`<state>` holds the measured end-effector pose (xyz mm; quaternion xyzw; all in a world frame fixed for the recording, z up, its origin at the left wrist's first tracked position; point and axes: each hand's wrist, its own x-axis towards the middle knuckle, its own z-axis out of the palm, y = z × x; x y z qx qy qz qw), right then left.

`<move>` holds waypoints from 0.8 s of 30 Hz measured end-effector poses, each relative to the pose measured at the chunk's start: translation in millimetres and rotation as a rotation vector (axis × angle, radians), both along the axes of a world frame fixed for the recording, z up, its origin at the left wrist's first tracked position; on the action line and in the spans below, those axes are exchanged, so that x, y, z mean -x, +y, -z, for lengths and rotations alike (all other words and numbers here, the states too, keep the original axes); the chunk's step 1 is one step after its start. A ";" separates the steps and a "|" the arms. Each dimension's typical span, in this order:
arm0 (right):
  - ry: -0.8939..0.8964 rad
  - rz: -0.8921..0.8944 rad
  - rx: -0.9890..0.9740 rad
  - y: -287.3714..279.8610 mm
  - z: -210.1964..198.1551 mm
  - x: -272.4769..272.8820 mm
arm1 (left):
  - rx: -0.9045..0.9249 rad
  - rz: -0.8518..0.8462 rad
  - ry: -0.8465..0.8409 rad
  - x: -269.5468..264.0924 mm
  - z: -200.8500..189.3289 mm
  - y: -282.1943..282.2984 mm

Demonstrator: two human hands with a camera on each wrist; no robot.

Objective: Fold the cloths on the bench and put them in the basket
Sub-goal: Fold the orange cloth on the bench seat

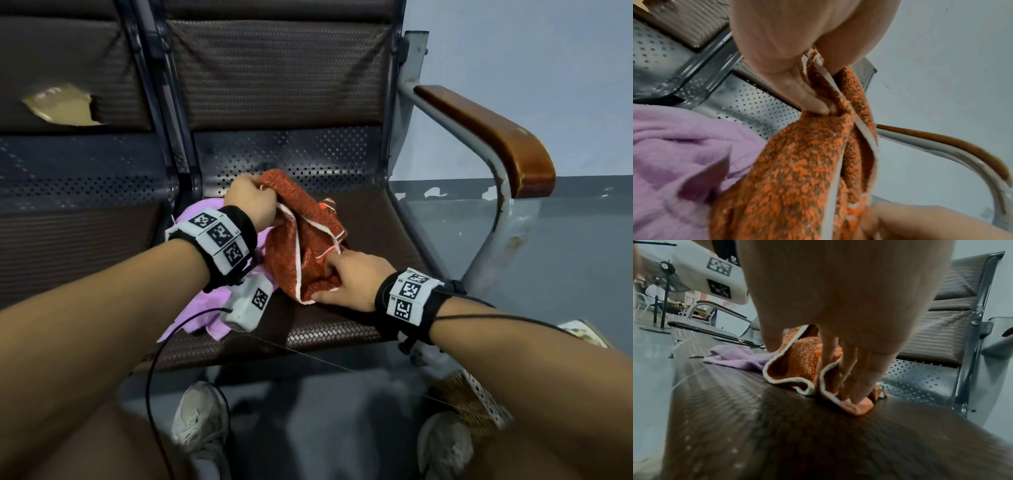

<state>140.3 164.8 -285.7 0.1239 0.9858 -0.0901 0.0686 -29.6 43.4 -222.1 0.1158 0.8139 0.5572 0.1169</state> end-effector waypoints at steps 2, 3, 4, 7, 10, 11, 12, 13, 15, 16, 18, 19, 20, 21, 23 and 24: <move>0.000 -0.040 -0.027 -4.2 2.8 -0.4 | -0.087 -0.004 -0.045 -3.5 -1.7 2.9; -0.006 -0.056 -0.044 -6.3 4.0 -0.6 | -0.116 0.003 -0.068 -4.6 -2.1 4.3; -0.012 -0.061 -0.050 -8.2 4.5 -0.4 | -0.139 0.015 -0.098 -5.9 -2.3 5.7; -0.021 -0.063 0.011 -8.4 0.9 5.3 | -0.191 0.084 -0.219 -10.4 -5.3 5.4; -0.051 -0.142 -0.018 -3.4 -1.1 12.2 | -0.226 0.098 -0.249 -9.6 -9.8 0.9; -0.051 -0.153 -0.027 -2.3 -1.3 13.6 | -0.245 0.091 -0.258 -8.1 -11.2 -1.6; -0.032 -0.144 -0.023 -1.1 -1.0 14.3 | -0.258 0.079 -0.264 -5.4 -12.2 -4.7; -0.001 -0.115 -0.004 0.9 -1.3 14.7 | -0.260 0.061 -0.254 -0.7 -11.6 -8.1; 0.075 -0.011 0.077 7.0 -4.0 14.0 | -0.256 0.020 -0.205 8.3 -8.6 -15.8; 0.128 0.050 0.132 11.5 -6.6 13.1 | -0.208 -0.011 -0.139 14.1 -5.8 -19.6; 0.273 0.174 0.243 23.7 -14.1 11.6 | 0.004 -0.079 0.020 25.9 -0.6 -27.2; 0.341 0.229 0.278 29.6 -19.5 11.2 | 0.074 -0.066 0.026 31.0 2.3 -31.3; 0.397 0.268 0.296 35.0 -24.4 10.7 | 0.100 -0.001 -0.031 33.5 3.9 -33.6; 0.439 0.287 0.300 39.4 -29.1 10.8 | 0.121 0.085 -0.102 35.4 7.0 -35.2; 0.491 0.280 0.305 47.1 -36.9 9.2 | 0.224 0.187 -0.140 33.5 10.3 -36.2; 0.490 0.259 0.317 49.7 -40.3 7.5 | 0.253 0.195 -0.126 33.1 13.2 -35.9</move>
